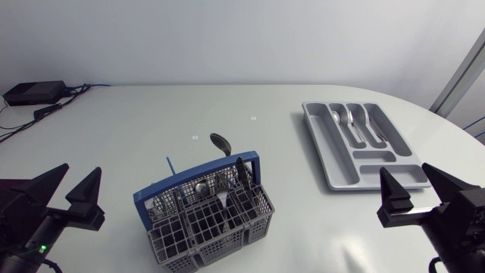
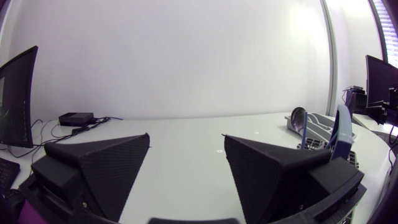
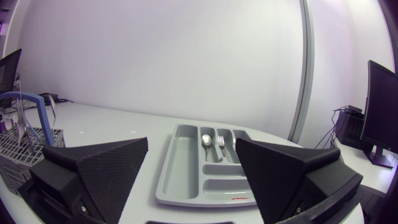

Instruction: Unload the cutlery basket into the drawer organizer.

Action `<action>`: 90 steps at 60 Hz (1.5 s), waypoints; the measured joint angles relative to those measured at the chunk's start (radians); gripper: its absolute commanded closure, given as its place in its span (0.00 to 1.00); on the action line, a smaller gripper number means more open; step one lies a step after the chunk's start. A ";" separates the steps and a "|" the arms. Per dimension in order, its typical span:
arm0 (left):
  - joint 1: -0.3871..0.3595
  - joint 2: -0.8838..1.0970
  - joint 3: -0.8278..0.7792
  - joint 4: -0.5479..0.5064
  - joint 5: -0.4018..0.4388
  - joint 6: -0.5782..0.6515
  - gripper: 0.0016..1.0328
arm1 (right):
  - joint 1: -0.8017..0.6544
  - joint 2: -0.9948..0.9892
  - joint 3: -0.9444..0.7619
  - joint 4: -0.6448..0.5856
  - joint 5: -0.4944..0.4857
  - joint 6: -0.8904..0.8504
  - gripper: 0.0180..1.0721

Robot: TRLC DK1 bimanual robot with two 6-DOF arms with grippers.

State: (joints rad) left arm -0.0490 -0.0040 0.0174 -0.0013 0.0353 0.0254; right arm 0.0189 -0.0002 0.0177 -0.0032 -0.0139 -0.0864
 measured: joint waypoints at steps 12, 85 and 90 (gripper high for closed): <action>0.000 0.000 0.000 0.000 0.000 0.000 0.05 | 0.000 0.000 0.000 0.000 0.000 0.000 0.04; -0.048 0.238 0.390 -0.285 0.000 -0.026 0.19 | 0.093 0.123 0.093 0.007 0.044 0.000 0.08; -0.075 0.307 0.448 -0.344 0.000 -0.030 0.19 | 0.112 0.183 0.127 0.006 0.053 0.000 0.08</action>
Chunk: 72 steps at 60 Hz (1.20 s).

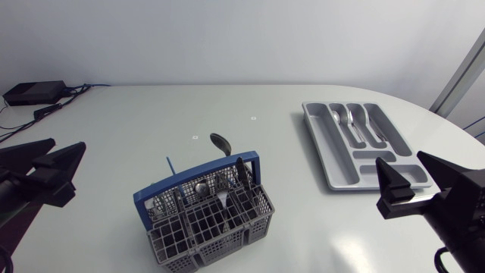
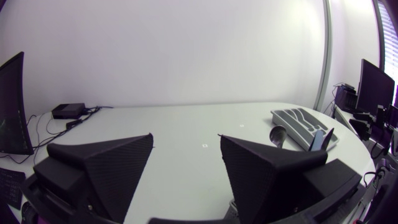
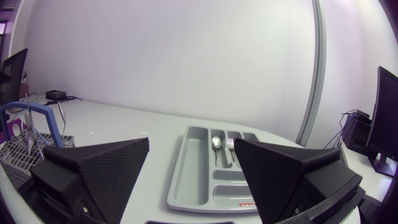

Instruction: Unload the cutlery basket into the drawer organizer.

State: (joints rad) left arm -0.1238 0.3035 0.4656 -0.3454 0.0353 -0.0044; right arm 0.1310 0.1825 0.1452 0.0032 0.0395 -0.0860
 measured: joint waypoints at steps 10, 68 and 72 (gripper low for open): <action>-0.048 0.143 0.121 -0.137 0.000 0.001 0.18 | 0.017 0.121 0.079 -0.053 0.011 0.008 0.08; -0.219 0.499 0.457 -0.760 0.282 0.589 0.22 | 0.051 0.586 0.373 -0.423 -0.163 -0.173 0.08; -0.235 0.516 0.449 -0.719 0.282 0.588 0.23 | 0.052 0.587 0.373 -0.430 -0.203 -0.189 0.08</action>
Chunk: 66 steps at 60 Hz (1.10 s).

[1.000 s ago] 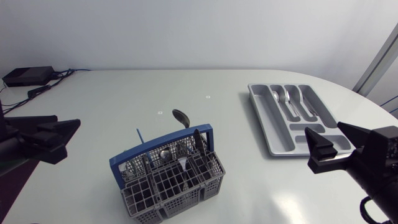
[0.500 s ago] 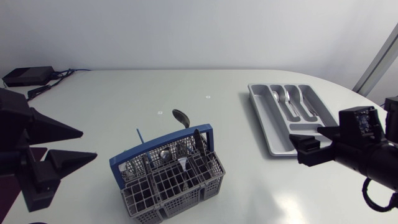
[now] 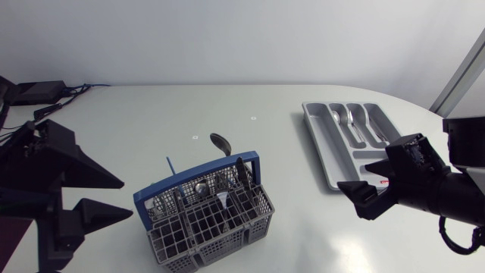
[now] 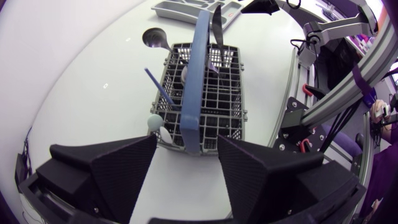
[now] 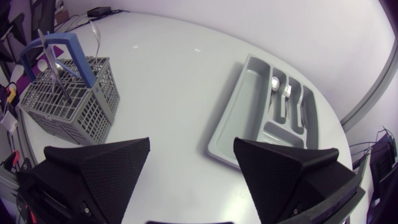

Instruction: Unload the cutlery basket into the drawer organizer.

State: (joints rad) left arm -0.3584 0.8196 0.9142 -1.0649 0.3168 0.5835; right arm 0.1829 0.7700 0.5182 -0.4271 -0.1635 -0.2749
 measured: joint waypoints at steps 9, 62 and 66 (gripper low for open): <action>-0.024 0.056 -0.025 0.063 -0.004 -0.003 0.38 | 0.022 -0.008 0.000 -0.005 -0.026 -0.018 0.08; -0.095 0.294 0.013 0.254 0.036 0.110 0.79 | 0.032 -0.041 0.000 -0.015 -0.028 -0.066 0.08; -0.095 0.336 0.035 0.276 0.044 0.128 0.79 | 0.032 -0.041 0.000 -0.015 -0.027 -0.071 0.08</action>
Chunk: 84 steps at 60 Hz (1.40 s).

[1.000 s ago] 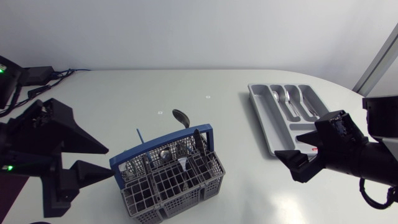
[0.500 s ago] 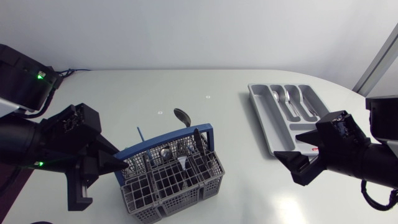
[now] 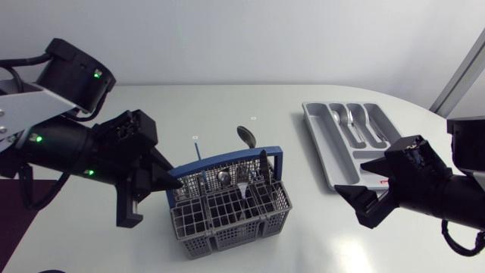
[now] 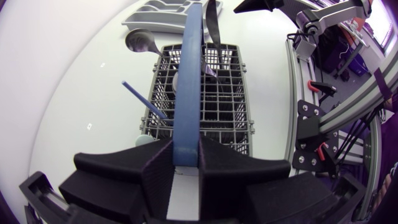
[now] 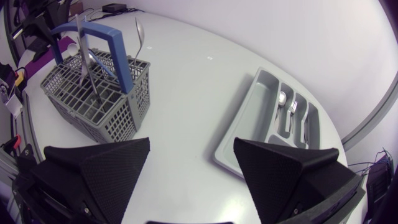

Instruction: Unload the cutlery basket into the drawer organizer.

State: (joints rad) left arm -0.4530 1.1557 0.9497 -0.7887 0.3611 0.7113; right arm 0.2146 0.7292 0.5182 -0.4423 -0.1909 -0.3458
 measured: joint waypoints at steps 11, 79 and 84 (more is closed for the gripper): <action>0.000 0.122 0.085 0.025 0.006 0.046 0.79 | 0.000 0.000 -0.003 0.002 0.000 -0.025 0.08; 0.121 0.171 0.031 -0.029 -0.049 0.217 0.06 | 0.028 0.240 -0.013 0.190 0.021 -0.054 0.08; 0.105 0.199 -0.001 0.007 -0.052 0.217 0.06 | 0.067 0.293 -0.007 0.209 0.044 -0.043 0.08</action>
State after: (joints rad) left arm -0.3485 1.3548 0.9485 -0.7815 0.3088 0.9283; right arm 0.2813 1.0222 0.5114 -0.2333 -0.1471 -0.3885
